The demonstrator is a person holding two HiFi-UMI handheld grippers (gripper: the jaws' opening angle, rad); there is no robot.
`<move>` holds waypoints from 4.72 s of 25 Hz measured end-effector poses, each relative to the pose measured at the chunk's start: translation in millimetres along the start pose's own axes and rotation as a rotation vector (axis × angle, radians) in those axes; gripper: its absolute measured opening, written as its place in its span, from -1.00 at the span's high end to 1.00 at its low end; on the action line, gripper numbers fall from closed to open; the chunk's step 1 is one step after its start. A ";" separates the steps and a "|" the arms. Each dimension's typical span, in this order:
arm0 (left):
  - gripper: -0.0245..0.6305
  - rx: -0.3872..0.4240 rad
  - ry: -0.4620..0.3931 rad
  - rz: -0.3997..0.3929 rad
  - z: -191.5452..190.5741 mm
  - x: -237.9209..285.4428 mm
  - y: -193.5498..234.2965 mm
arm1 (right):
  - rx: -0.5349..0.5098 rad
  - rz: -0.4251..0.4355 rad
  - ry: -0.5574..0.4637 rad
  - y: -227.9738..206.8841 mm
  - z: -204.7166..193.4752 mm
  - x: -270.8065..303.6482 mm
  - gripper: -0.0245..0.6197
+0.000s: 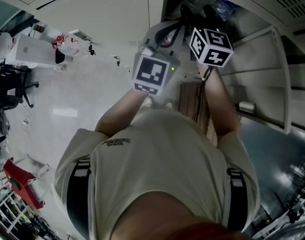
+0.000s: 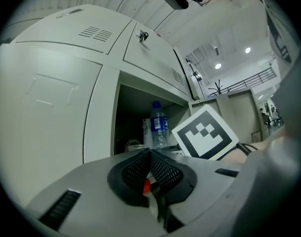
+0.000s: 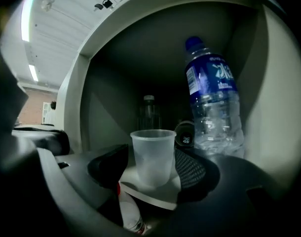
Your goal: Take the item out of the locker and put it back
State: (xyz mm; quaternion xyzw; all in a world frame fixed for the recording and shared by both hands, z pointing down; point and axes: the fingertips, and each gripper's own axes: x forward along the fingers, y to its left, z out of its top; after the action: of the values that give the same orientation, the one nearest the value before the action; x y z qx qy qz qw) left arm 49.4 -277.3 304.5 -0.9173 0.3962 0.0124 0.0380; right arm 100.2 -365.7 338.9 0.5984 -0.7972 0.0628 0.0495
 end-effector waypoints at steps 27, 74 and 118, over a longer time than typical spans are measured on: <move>0.89 0.031 0.005 -0.019 21.2 -19.3 -7.9 | -0.079 0.058 -0.148 11.9 68.5 -85.5 0.14; 0.89 0.028 0.052 -0.032 -9.2 -83.0 -36.3 | 0.002 0.174 -0.126 40.0 -4.2 -187.9 0.15; 0.89 0.075 0.007 -0.002 20.8 -17.6 7.2 | -0.067 0.113 -0.173 22.5 66.1 -46.0 0.14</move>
State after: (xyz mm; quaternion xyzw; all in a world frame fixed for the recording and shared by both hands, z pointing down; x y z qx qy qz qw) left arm 32.3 -267.8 284.2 -0.9157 0.3955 -0.0056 0.0708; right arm 91.2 -326.5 265.7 0.5536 -0.8327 -0.0131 -0.0030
